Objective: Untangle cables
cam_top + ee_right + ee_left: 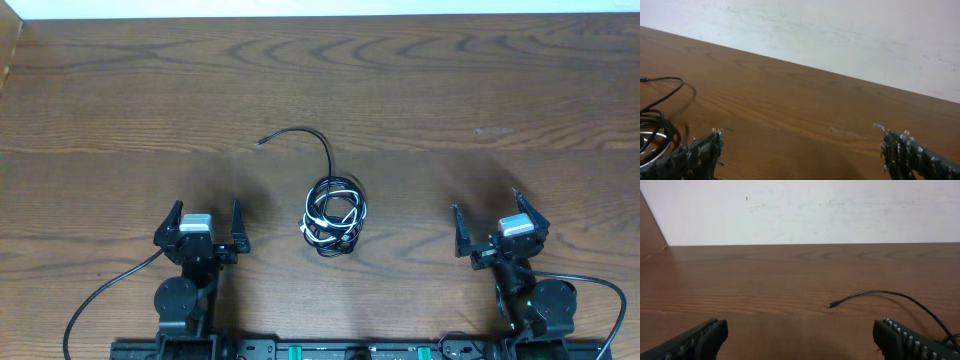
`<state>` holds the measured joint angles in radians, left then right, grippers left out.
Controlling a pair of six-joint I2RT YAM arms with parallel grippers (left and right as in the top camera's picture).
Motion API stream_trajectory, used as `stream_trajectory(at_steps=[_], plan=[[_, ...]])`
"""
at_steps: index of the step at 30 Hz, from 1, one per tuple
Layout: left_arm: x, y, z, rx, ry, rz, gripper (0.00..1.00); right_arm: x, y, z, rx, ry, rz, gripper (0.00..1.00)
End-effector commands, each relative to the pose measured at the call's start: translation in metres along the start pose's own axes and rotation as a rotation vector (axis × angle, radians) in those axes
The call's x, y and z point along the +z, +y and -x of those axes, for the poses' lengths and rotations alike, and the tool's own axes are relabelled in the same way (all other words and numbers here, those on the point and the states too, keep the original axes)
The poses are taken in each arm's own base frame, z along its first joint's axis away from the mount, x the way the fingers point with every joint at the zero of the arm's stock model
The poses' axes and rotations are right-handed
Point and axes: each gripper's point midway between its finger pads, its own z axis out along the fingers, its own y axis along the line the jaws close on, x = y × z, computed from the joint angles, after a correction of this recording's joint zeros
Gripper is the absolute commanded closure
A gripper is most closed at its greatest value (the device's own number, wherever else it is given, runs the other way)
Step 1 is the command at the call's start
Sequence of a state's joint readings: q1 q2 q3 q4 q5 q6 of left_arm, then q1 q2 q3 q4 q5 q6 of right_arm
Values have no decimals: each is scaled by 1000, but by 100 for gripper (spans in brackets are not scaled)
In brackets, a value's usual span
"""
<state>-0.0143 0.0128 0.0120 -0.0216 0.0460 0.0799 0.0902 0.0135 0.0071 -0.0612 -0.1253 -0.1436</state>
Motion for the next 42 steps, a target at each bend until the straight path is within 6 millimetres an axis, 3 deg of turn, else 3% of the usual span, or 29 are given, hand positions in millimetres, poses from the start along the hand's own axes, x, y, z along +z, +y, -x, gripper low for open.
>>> stream_trajectory(at_steps=[1, 42], plan=[[0, 4, -14, 11, 48, 22, 2, 0, 0, 0, -8, -2, 0, 1], [0, 4, -9, 10, 29, 22, 2, 0, 1, 0, -8, -3, 3, 1]])
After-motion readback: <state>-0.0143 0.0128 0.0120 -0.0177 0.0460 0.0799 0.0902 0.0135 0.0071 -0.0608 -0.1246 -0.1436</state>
